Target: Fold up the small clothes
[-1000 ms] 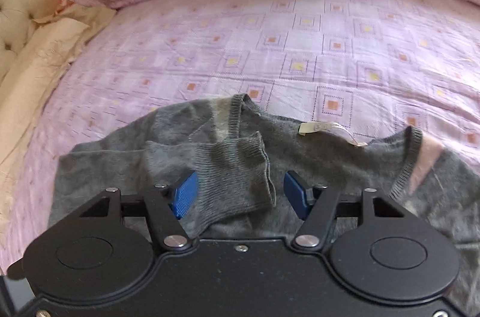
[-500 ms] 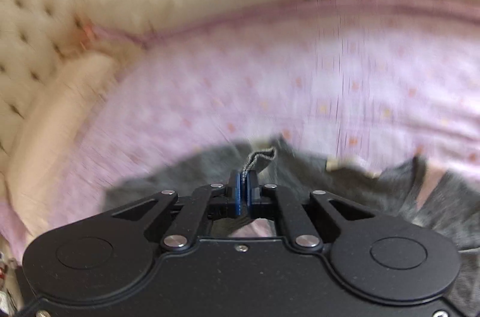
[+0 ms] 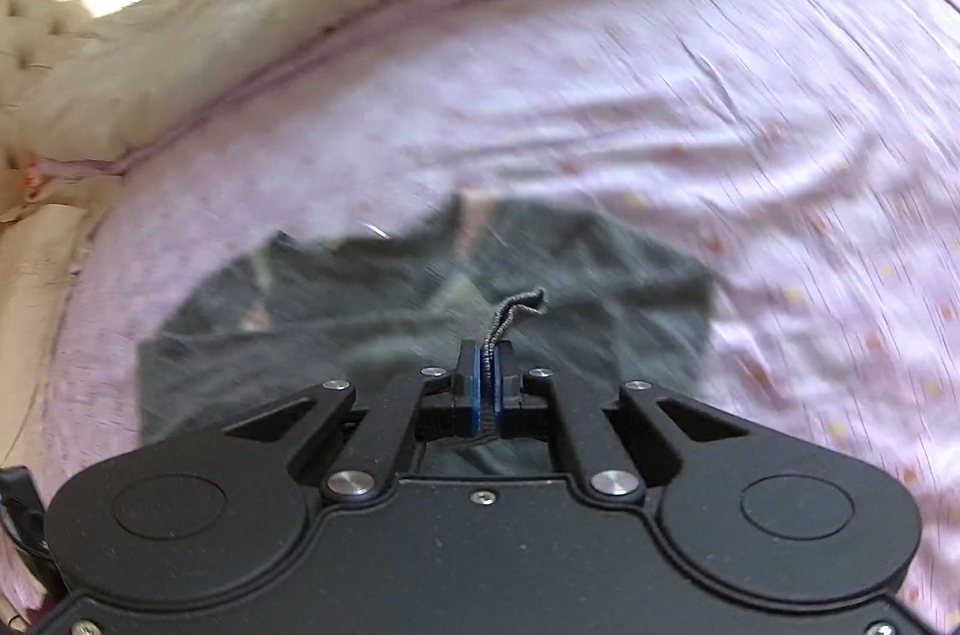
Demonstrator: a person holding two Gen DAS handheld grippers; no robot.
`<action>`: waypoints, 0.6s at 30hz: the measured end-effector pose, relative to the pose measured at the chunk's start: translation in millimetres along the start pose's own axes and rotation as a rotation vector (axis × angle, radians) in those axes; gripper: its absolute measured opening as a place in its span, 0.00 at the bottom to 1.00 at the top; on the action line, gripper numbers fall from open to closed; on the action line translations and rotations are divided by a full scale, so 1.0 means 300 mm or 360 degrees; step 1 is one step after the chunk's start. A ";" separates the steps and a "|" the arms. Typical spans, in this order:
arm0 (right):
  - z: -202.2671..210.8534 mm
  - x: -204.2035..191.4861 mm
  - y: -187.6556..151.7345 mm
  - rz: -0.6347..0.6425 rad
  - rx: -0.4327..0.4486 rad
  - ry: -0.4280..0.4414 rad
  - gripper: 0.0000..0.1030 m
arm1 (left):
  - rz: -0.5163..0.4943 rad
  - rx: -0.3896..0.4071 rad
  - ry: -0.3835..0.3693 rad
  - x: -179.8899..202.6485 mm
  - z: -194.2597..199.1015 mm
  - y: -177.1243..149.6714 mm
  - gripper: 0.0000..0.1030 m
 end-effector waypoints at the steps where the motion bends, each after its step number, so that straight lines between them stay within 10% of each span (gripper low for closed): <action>1: -0.013 0.021 -0.020 -0.0012 -0.0021 -0.0021 0.10 | -0.0006 -0.0006 -0.0004 -0.002 0.001 0.003 0.78; 13: -0.050 0.126 -0.120 -0.0055 -0.0065 -0.0190 0.11 | -0.0019 -0.0108 -0.0015 -0.050 0.022 0.009 0.80; 18: -0.081 0.127 -0.127 -0.0036 -0.0090 -0.0273 0.28 | -0.0037 -0.0160 -0.0012 -0.075 0.044 -0.006 0.80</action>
Point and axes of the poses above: each gripper's, at about its wrist camera, not at the fingertips, and z roughly against the way its jaws point, x to its right, y to its top, the point moved 3 cm from there along -z, roughly the way its jaws point, and after that the axes turned 14 degrees about -y, right-handed, at the moved point
